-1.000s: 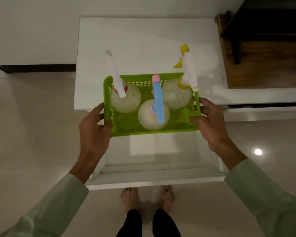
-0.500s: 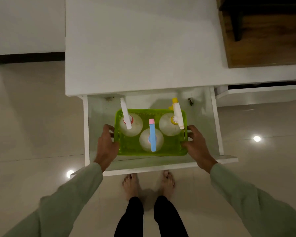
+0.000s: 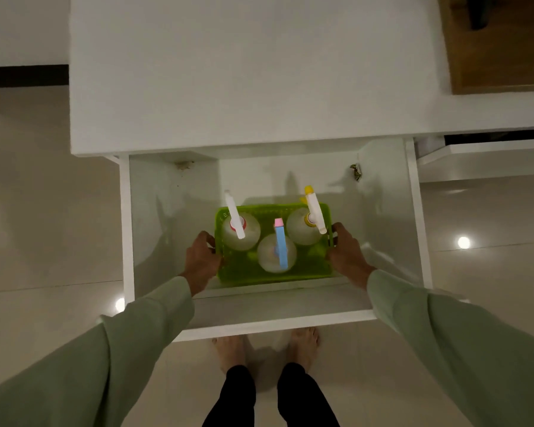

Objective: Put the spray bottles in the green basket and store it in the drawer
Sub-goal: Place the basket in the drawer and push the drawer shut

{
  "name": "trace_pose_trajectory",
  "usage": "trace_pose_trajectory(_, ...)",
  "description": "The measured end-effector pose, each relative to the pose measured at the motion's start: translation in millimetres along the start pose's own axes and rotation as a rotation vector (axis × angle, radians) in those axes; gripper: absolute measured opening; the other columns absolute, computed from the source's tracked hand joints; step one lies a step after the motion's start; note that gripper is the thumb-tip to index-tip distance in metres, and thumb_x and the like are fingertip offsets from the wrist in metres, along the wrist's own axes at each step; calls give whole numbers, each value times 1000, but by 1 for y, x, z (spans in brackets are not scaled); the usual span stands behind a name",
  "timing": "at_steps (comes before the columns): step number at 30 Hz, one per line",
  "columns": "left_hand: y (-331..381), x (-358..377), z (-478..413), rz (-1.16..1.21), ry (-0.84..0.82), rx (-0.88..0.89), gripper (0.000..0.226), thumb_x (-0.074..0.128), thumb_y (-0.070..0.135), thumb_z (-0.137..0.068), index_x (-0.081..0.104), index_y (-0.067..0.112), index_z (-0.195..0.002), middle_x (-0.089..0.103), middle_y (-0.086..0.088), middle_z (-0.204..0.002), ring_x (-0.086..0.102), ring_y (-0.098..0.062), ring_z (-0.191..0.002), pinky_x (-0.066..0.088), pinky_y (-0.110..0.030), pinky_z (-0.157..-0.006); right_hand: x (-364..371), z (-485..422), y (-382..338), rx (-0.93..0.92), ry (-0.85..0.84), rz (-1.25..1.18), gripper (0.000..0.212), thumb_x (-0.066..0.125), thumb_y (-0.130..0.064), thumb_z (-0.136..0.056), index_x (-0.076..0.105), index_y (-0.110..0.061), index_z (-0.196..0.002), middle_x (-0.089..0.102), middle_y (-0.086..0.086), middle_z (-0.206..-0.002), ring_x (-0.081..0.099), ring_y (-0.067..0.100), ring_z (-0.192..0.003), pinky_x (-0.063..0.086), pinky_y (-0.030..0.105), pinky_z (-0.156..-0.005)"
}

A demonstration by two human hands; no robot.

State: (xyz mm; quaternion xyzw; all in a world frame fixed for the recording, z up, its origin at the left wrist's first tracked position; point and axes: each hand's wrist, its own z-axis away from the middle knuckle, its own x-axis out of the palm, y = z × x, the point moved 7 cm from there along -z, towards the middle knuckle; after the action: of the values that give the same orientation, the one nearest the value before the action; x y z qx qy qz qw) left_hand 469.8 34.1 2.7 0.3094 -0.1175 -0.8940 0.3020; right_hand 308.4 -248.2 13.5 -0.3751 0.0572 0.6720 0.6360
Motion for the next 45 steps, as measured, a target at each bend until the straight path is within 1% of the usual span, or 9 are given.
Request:
trace_pose_trajectory(6,-6,7,-9,-5,-28,28,23,69,1,-81,53,5,-97,68,-29,-95,69,-44,-87,61,-56,-69,9,-12,1,0,-14,106,21,54,0,-90,43,-9,-106,61,20,-96,57,35,-80,35,28,-50)
trace_pose_trajectory(14,-7,-4,20,124,-99,-78,55,70,2,-82,45,11,-131,59,-20,-127,62,-40,-111,57,-46,-84,-2,10,5,117,-103,-129,66,65,1,-88,39,-13,-146,60,16,-127,61,24,-89,49,28,-60)
trace_pose_trajectory(21,11,-51,116,534,59,17,42,63,5,-91,51,9,-131,66,-11,-113,62,-25,-100,50,-41,-94,-64,92,-6,5,325,-627,44,61,10,-83,63,-11,-122,69,11,-117,66,27,-109,51,24,-81)
trace_pose_trajectory(26,11,-69,195,408,258,281,26,61,13,-94,62,13,-120,68,6,-114,64,8,-97,48,-7,-83,-83,184,4,-117,656,-514,35,62,1,-88,64,-15,-119,59,-5,-121,60,13,-112,50,25,-92)
trace_pose_trajectory(29,-17,-67,224,486,448,215,19,62,17,-94,61,16,-113,67,3,-113,64,-1,-101,52,-9,-81,-79,214,35,16,837,-568,37,67,-6,-89,55,-11,-123,46,1,-122,54,20,-107,51,34,-89)
trace_pose_trajectory(34,-62,-32,226,862,406,-292,44,66,22,-92,40,18,-128,54,-11,-127,62,-26,-110,54,-44,-96,-31,205,66,426,476,-1065,52,61,-28,-100,37,-18,-144,51,12,-137,60,25,-112,56,47,-92)
trace_pose_trajectory(38,-46,-13,219,1007,240,-344,54,62,16,-95,34,18,-141,61,-10,-128,71,-26,-101,56,-31,-77,-17,188,41,465,249,-1346,46,54,-32,-104,37,-28,-146,58,5,-126,63,35,-116,54,62,-96)
trace_pose_trajectory(42,-30,-10,214,1036,228,-400,34,61,9,-95,38,11,-120,62,-9,-100,69,-24,-82,54,-20,-46,-13,179,27,542,175,-1433,11,56,-21,-103,46,-27,-104,62,8,-108,67,32,-98,54,63,-93)
trace_pose_trajectory(45,-20,-10,209,1011,230,-403,33,59,6,-95,35,13,-115,59,-12,-106,68,-28,-93,54,-21,-53,-15,172,20,508,159,-1449,21,52,-5,-103,42,-22,-112,58,12,-111,64,36,-105,52,67,-93)
